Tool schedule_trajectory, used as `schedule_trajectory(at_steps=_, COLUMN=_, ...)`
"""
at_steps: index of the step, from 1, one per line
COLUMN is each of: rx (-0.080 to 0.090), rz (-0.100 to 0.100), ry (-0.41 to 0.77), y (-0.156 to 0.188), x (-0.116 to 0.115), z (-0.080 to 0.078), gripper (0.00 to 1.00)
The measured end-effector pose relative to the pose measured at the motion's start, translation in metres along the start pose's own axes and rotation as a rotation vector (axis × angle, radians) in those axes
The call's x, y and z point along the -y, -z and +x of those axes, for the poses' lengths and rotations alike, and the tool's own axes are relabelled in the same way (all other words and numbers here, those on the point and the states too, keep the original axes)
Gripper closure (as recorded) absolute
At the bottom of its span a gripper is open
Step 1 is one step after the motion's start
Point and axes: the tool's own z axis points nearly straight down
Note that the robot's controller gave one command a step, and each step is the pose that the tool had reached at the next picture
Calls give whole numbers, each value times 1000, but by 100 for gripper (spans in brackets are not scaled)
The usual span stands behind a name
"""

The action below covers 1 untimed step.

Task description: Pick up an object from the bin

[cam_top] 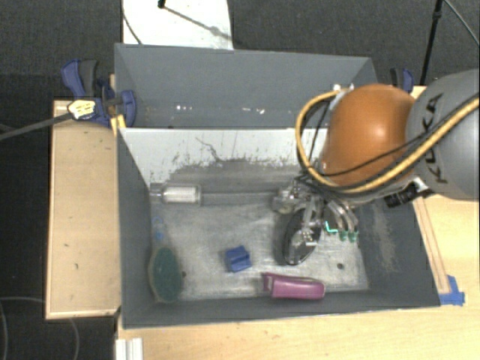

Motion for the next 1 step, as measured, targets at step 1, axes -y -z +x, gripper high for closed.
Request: schedule_trajectory(at_steps=1, rx=11, rz=-2, ry=55, y=-136, x=-67, z=-1, gripper=0)
